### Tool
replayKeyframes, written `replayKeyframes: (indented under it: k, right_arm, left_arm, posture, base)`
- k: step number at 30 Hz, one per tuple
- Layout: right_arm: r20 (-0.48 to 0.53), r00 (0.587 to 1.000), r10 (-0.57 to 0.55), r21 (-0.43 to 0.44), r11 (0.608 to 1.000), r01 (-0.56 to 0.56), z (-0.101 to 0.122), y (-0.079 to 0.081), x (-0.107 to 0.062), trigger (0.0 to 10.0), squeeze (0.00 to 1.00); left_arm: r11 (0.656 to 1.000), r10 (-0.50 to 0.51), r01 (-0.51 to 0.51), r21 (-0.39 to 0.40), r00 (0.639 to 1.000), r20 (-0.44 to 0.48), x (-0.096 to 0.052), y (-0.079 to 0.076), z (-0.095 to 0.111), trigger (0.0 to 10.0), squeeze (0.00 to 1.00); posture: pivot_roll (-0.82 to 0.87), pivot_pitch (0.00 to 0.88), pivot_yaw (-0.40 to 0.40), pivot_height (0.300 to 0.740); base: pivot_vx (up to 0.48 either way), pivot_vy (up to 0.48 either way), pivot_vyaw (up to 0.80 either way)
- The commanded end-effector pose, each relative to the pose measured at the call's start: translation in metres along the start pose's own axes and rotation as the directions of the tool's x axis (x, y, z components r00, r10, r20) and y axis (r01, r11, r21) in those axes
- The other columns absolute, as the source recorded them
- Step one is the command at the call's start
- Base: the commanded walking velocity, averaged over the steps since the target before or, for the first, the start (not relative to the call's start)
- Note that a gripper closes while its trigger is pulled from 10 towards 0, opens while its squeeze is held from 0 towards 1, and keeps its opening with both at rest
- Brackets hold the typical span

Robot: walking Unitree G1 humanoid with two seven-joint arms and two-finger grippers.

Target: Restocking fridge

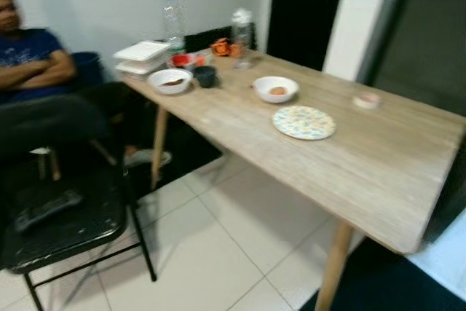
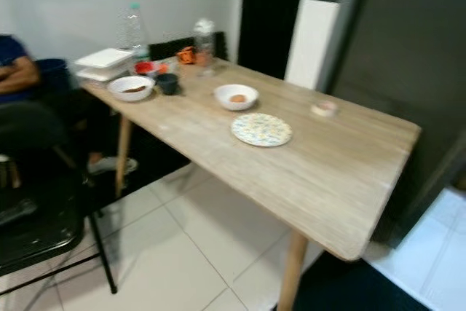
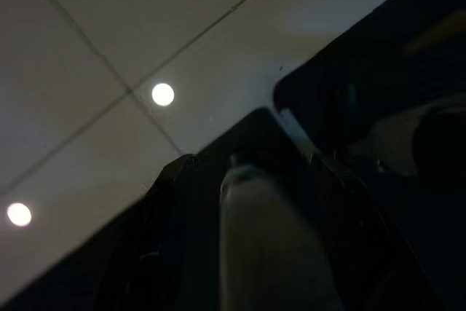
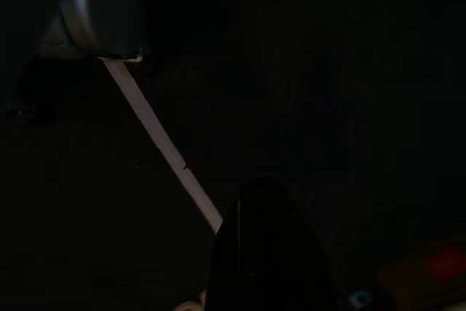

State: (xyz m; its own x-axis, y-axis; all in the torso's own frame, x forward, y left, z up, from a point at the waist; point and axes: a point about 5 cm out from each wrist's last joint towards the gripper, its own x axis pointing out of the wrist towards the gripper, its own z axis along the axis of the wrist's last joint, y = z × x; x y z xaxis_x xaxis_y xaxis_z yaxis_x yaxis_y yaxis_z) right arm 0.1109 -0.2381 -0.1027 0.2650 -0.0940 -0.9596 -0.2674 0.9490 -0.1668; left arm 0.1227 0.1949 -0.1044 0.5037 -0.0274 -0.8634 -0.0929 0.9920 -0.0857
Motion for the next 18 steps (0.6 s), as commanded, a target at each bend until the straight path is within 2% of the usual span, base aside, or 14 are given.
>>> replayKeyframes:
  k: [1,3,9,18]
  right_arm:
    - [0.015,1.0,-0.013,0.01,1.0,0.013,0.0035,-0.0017,-0.0001,10.0,0.0]
    - [0.018,1.0,-0.022,0.011,1.0,0.022,0.004,-0.0024,-0.0001,10.0,0.0]
    - [0.022,0.999,-0.037,0.029,0.999,0.036,0.0043,-0.0044,-0.0003,10.0,0.0]
    - [0.022,0.999,-0.045,0.038,0.998,0.044,0.004,-0.0066,-0.0007,10.0,0.0]
  left_arm:
    - [1.0,0.01,-0.01,0.003,1.0,-0.015,-0.0008,0.001,-0.0038,10.0,0.0]
    - [1.0,0.011,-0.011,0.006,1.0,-0.017,-0.0007,0.0011,-0.0037,10.0,0.0]
    - [1.0,0.005,-0.005,0.007,1.0,-0.016,-0.0007,0.0006,-0.0037,10.0,0.0]
    - [1.0,-0.006,0.006,0.009,1.0,-0.014,-0.0004,-0.0015,-0.0035,10.0,0.0]
  posture:
    - [-0.1,0.0,0.0,0.74]
    - [-0.1,0.0,0.0,0.74]
    - [-0.1,0.0,0.0,0.74]
    - [-0.1,0.0,-0.001,0.74]
  base:
    - [0.0,0.0,-0.79]
    - [0.0,0.0,-0.79]
    - [0.0,0.0,0.0]
    - [0.268,0.0,0.0]
